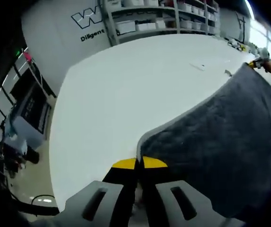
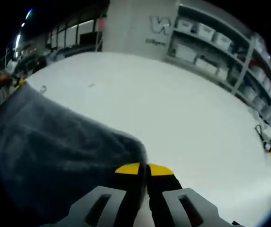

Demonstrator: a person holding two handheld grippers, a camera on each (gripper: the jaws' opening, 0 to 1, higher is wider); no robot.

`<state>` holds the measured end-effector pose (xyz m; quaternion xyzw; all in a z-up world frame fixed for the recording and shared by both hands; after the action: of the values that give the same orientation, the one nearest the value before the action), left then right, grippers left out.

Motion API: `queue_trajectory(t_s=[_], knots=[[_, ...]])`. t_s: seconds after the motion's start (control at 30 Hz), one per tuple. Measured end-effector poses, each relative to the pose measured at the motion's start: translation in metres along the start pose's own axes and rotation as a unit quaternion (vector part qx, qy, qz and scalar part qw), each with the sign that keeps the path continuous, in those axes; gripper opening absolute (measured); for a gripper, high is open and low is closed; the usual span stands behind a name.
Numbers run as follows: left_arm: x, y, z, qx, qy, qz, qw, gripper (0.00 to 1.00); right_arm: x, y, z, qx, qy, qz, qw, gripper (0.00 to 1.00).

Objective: Open the folded towel by lifting each exposed corner and separating the folded layers until the towel lies flat within the target outline without major curled edges

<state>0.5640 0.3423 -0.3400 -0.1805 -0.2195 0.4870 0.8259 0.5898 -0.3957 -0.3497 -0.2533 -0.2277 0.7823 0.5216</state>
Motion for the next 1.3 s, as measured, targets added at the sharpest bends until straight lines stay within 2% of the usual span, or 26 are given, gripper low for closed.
queue_trajectory(t_s=[0.2, 0.73, 0.77, 0.8, 1.3], knots=[[-0.004, -0.004, -0.004, -0.012, -0.014, -0.007, 0.9998, 0.01, -0.001, -0.003, -0.002, 0.001, 0.01, -0.001, 0.9999, 0.0], [-0.022, -0.004, -0.005, -0.035, -0.032, -0.022, 0.9986, 0.01, -0.002, -0.009, -0.008, 0.003, 0.021, 0.0, 0.9998, 0.0], [-0.007, -0.012, -0.012, -0.034, -0.03, -0.021, 0.9988, 0.01, -0.002, -0.01, -0.008, 0.003, 0.02, -0.002, 0.9998, 0.0], [-0.002, -0.015, -0.014, -0.035, -0.03, -0.021, 0.9987, 0.01, -0.003, -0.011, -0.009, 0.003, 0.019, -0.003, 0.9998, 0.0], [0.011, -0.027, -0.027, -0.039, -0.041, -0.028, 0.998, 0.01, -0.007, -0.022, -0.018, 0.004, 0.021, -0.009, 0.9997, 0.0]])
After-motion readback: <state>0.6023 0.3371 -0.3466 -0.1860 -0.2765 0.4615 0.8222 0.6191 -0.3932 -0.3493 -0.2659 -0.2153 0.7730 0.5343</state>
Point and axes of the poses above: the point that each gripper's makers call its tool centre point, and the gripper's own axes: z roughly backward along the fingers, x roughly to its left, y roughly out of its underside, the point moved 10 cm from there along z, roughly backward along the fingers, and after that the axes turned 8 degrees about x, right-handed, at the moved point
